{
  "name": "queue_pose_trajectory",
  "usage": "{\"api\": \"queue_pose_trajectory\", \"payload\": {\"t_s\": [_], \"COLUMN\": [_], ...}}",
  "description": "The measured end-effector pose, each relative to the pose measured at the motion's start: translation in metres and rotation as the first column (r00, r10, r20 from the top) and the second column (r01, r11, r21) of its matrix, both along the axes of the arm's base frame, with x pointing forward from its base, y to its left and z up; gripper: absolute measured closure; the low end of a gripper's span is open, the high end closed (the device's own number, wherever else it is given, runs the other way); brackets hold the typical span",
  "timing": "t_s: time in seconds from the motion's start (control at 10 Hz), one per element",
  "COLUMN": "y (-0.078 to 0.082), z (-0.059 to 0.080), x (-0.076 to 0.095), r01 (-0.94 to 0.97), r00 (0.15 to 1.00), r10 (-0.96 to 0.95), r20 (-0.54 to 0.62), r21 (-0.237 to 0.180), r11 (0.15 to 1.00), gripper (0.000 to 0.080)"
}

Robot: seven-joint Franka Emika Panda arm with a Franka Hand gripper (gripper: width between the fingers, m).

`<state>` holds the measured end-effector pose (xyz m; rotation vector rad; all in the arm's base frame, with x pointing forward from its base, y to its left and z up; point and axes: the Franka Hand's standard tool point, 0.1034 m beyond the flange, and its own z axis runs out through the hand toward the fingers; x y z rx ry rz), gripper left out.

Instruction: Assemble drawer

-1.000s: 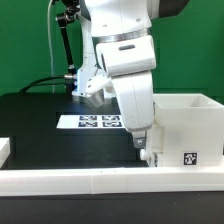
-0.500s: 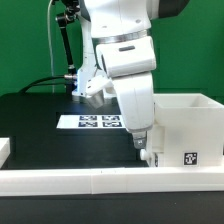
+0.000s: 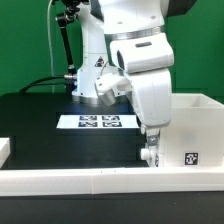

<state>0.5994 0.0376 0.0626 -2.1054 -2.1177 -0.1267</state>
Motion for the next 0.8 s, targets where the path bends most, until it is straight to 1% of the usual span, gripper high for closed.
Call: {"api": "queue_pose_trajectory", "payload": {"t_s": [0.1,0.2,0.3,0.4,0.5,0.6,0.8], "y": [-0.004,-0.018,-0.036,-0.051,-0.065,-0.071,-0.069], "z": [0.000,0.001,0.001,0.006,0.018,0.024,0.020], "x": [0.000,0.000,-0.002,-0.006,-0.012,-0.020,-0.021], "r01": [-0.004,-0.008,0.006,0.023,0.051,0.073,0.071], "r00": [1.000,1.000,1.000,1.000,0.998,0.997,0.997], "r10": [0.004,0.008,-0.006,-0.023,-0.051,-0.072,-0.070], "r20": [0.003,0.007,0.006,0.009,0.022,0.036,0.029], "r21": [-0.002,-0.006,-0.012,-0.019,-0.030,-0.040,-0.037], "r11": [1.000,1.000,1.000,1.000,0.998,0.997,0.997], "gripper": [0.0150,0.0150,0.0150,0.0150,0.0150,0.0150,0.0150]}}
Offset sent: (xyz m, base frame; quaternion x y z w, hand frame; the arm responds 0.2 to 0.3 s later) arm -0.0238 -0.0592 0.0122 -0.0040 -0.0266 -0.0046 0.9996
